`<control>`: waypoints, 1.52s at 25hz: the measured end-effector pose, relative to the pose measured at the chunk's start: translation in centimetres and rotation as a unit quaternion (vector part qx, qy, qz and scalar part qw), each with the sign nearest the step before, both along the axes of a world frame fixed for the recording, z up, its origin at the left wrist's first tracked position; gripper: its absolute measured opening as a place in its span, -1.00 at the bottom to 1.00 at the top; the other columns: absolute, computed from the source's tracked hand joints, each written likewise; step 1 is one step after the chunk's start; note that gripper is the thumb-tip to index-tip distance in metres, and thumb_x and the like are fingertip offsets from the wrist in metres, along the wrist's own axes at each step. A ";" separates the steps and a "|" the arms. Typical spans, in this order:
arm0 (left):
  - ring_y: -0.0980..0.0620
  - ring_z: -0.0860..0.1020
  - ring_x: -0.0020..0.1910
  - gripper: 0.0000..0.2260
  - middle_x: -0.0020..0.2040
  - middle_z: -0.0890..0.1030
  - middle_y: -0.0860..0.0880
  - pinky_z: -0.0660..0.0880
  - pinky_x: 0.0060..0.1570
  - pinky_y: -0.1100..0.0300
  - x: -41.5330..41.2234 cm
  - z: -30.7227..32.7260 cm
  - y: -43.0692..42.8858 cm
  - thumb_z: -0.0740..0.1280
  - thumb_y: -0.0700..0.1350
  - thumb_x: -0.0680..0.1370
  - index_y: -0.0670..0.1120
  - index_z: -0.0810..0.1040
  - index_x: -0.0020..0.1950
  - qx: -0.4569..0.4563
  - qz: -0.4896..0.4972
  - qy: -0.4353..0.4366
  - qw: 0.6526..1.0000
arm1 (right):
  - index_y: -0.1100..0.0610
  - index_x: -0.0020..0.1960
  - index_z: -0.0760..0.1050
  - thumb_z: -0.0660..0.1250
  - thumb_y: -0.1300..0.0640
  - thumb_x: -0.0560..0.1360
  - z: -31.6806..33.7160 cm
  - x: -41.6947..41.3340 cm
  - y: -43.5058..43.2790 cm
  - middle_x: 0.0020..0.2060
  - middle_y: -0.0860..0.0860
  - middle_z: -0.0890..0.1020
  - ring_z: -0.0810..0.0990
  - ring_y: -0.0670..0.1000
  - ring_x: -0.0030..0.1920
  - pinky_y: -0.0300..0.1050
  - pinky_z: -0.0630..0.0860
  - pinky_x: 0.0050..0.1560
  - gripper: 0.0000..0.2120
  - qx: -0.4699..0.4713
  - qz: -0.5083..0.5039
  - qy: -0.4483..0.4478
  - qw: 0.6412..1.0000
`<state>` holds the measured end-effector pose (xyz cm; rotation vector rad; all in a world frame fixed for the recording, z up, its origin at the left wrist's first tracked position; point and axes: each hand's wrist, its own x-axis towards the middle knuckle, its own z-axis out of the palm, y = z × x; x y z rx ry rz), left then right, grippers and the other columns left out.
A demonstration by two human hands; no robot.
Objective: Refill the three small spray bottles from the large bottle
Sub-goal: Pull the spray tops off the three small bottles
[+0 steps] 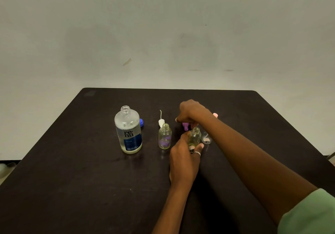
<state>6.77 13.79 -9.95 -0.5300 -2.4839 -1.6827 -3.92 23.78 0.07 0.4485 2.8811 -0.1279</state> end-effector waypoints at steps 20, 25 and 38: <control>0.11 0.59 0.21 -0.44 0.20 0.63 0.08 0.53 0.21 0.20 0.9 -0.2 -0.5 0.54 0.03 0.44 0.05 0.46 0.39 0.006 0.008 -0.037 0.999 | 0.05 -0.11 0.58 0.34 -0.15 0.48 6.5 7.7 2.3 -0.19 0.01 0.62 0.59 0.05 -0.16 -0.04 0.57 -0.12 -0.74 0.085 0.059 0.176 0.979; 0.04 0.44 0.41 -0.30 0.45 0.46 -0.03 0.40 0.34 0.20 5.0 0.5 -2.8 0.46 0.08 0.51 -0.06 0.27 0.57 -0.063 0.030 -0.039 0.997 | 0.01 -0.02 0.58 0.35 -0.08 0.50 5.9 10.2 4.6 -0.07 -0.01 0.66 0.60 0.00 -0.11 -0.02 0.57 -0.06 -0.82 0.039 0.069 0.175 0.981; 0.14 0.55 0.25 -0.47 0.33 0.57 0.04 0.51 0.23 0.23 8.0 -0.2 0.4 0.45 0.02 0.53 0.02 0.42 0.48 -0.029 -0.014 0.027 0.999 | 0.09 0.03 0.66 0.35 0.28 0.49 3.4 12.4 6.1 0.02 0.03 0.67 0.63 0.02 -0.03 -0.11 0.57 0.04 -0.81 -0.008 0.097 0.109 0.989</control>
